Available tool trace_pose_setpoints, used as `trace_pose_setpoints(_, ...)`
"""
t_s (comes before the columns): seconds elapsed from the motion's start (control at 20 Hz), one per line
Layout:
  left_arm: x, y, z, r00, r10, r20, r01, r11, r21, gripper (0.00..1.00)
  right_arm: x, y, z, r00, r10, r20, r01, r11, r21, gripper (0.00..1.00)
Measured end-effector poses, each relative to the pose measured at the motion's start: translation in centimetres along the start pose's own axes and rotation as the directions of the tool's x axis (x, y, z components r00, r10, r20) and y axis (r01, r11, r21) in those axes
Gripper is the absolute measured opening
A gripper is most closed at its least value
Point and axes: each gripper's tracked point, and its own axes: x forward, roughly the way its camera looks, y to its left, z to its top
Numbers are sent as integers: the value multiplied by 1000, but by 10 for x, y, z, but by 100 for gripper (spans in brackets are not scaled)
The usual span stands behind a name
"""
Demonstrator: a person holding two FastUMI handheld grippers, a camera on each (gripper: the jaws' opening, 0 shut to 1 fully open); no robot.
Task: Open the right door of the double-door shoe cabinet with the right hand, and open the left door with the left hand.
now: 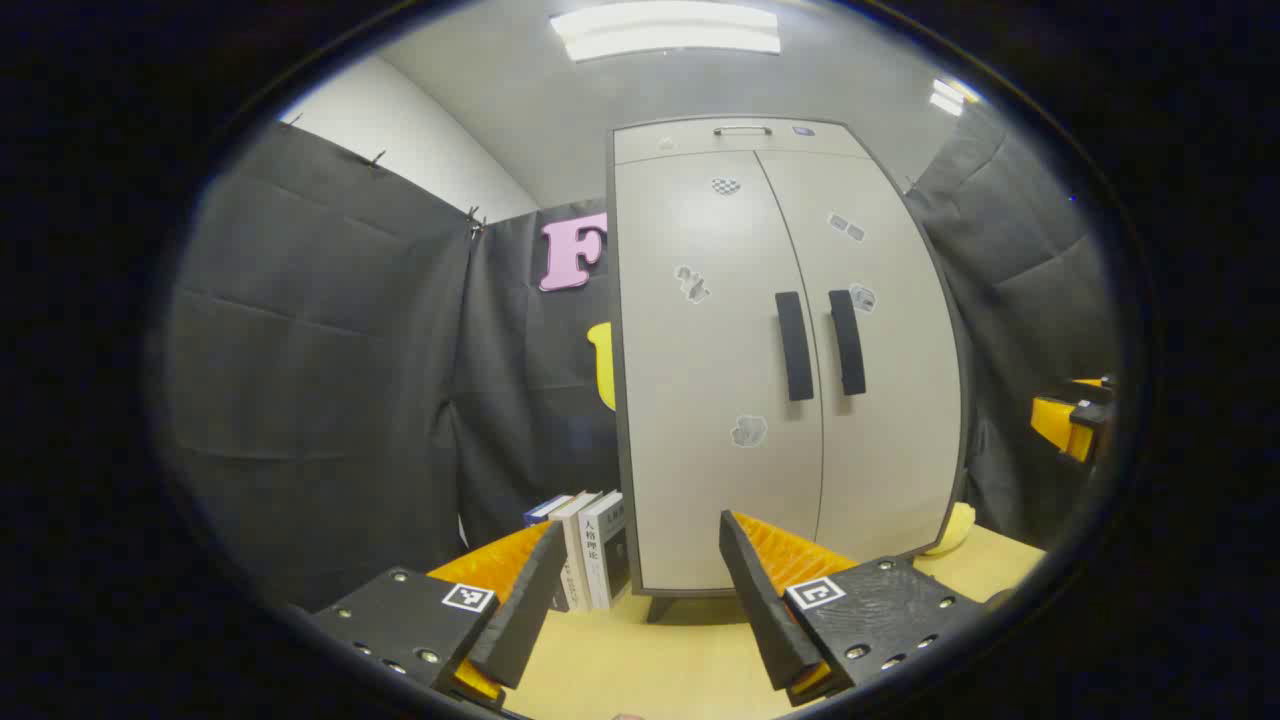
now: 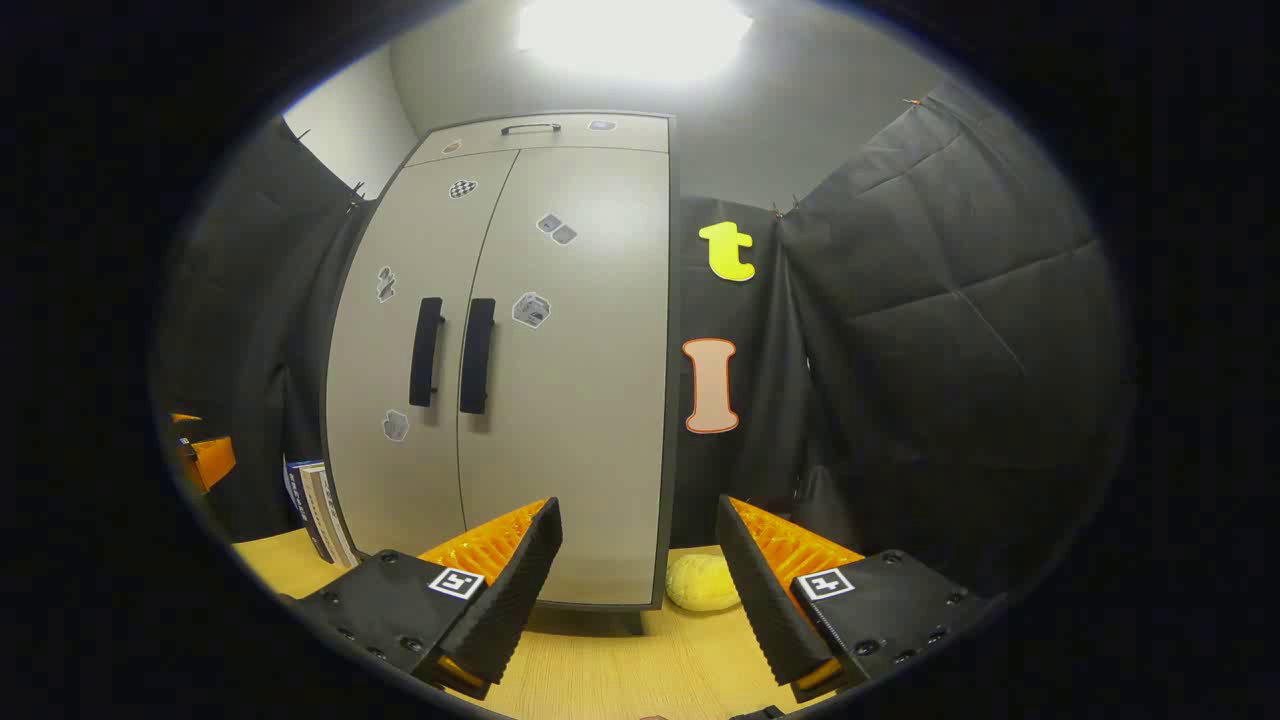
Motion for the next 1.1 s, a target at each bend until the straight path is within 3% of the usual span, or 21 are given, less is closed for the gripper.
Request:
trace_pose_setpoints(0.75, -16, 17, 2, 1000, 10, -2, -9, 1000, 10, 90, 2, 22, 5, 999, 38, -19, -38, 999, 18, 98)
trace_pose_setpoints(1.1, -22, 50, 9, 998, 61, 14, -61, 998, 27, 90, 40, 58, 46, 995, 98, 3, -98, 991, 92, 98)
